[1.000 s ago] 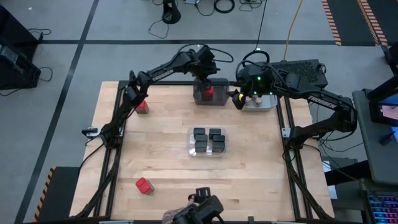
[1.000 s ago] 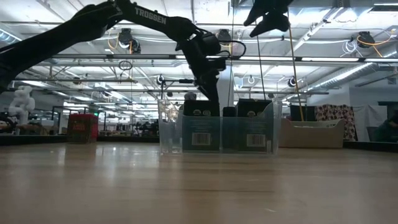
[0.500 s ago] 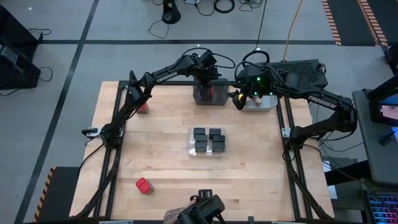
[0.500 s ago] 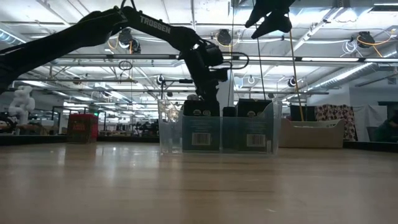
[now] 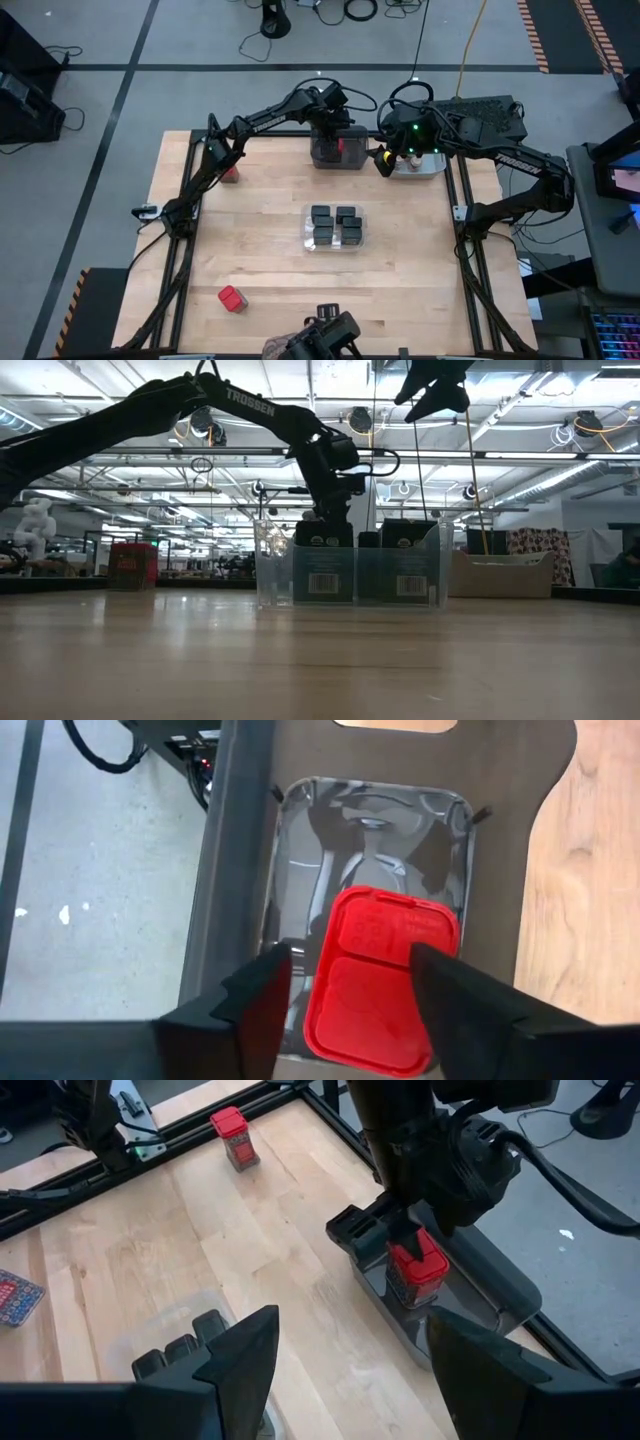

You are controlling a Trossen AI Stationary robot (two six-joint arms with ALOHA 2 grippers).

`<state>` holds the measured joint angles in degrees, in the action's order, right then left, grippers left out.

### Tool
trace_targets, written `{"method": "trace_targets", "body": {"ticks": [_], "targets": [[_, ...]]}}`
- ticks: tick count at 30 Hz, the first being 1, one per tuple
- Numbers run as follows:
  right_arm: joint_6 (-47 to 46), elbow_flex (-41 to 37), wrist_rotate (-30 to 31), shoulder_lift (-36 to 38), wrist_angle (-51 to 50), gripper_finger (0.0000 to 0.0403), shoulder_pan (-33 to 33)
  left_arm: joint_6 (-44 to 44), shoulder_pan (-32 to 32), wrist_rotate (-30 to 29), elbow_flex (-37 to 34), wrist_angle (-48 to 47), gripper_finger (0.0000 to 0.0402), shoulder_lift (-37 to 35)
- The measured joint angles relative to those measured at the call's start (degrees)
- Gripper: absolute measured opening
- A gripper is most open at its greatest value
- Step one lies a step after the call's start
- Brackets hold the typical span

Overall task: Sort spices by type
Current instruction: Put the red seasoning can into the black bin

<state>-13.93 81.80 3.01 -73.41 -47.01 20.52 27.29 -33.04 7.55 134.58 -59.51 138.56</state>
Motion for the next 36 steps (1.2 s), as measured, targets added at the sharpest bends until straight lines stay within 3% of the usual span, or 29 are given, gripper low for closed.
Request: {"method": "trace_targets", "body": {"ticks": [6,14,36], "targets": [[0.0,0.0,0.0,0.0,0.0,0.0235,0.0,0.0,0.0,0.0,0.0,0.0,0.0145,0.0],[0.0,0.0,0.0,0.0,0.0,0.0235,0.0,0.0,0.0,-0.3,0.0,-0.9,0.0093,0.0],[-0.2,0.0,-0.1,0.0,0.0,0.0235,0.0,0.0,0.0,-0.5,0.0,-1.7,0.0012,0.0]]}}
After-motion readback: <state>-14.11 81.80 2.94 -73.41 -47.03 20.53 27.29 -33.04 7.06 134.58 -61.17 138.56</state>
